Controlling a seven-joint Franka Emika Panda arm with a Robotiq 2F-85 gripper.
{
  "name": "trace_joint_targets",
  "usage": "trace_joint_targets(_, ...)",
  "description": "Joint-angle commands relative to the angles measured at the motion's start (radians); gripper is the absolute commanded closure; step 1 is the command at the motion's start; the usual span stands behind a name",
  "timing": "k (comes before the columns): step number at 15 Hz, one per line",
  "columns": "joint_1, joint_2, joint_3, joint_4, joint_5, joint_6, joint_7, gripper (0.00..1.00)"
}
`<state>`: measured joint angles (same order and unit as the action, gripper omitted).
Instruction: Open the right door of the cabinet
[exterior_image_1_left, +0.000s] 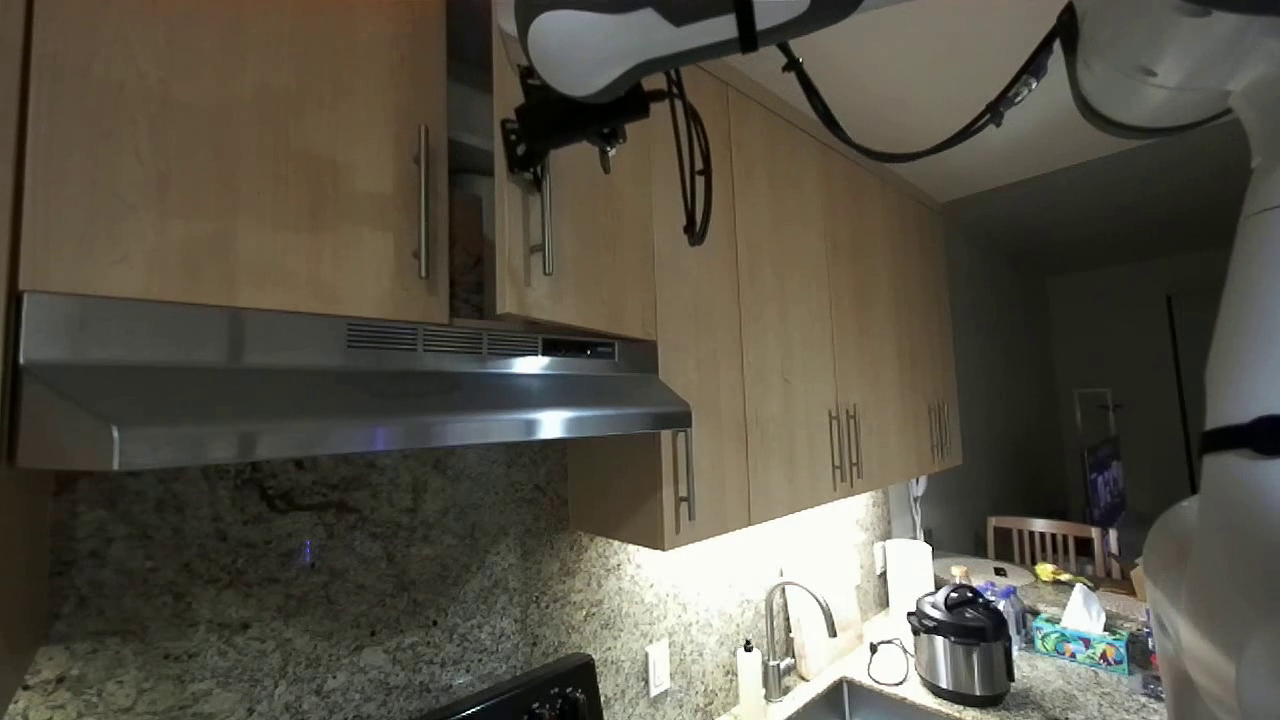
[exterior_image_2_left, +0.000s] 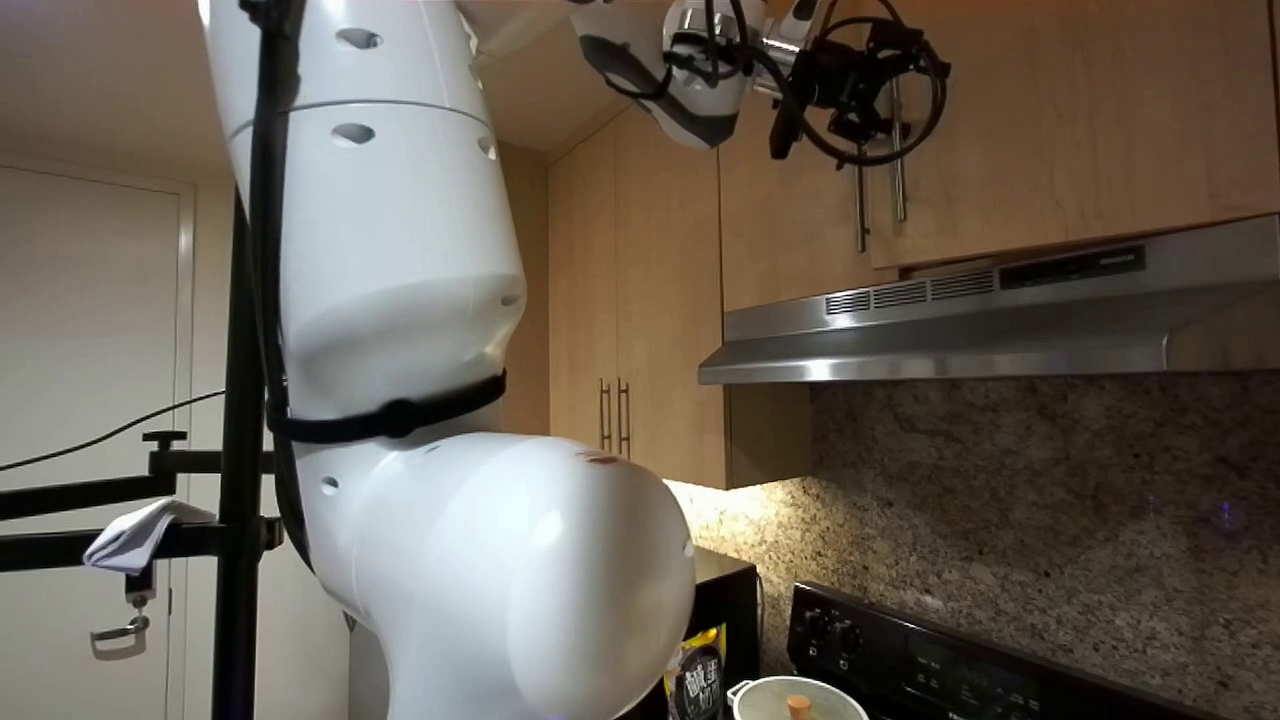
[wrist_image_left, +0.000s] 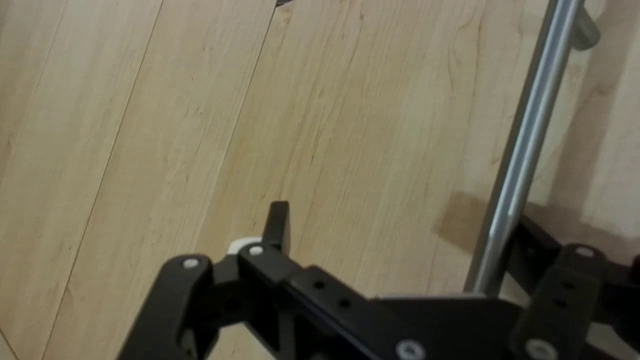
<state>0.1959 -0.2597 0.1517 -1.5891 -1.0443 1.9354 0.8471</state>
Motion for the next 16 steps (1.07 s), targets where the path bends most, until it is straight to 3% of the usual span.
trace_joint_targets(1, -0.038, -0.117, -0.024, -0.114, 0.075, 0.028, -0.104, 0.00)
trace_joint_targets(2, -0.039, -0.121, -0.028, -0.118, 0.095, 0.038, -0.117, 0.00)
trace_joint_targets(3, -0.046, -0.044, 0.016, -0.034, 0.063, 0.035, -0.047, 0.00)
trace_joint_targets(16, -0.080, -0.080, 0.030, -0.063, 0.086, 0.015, -0.034, 0.00)
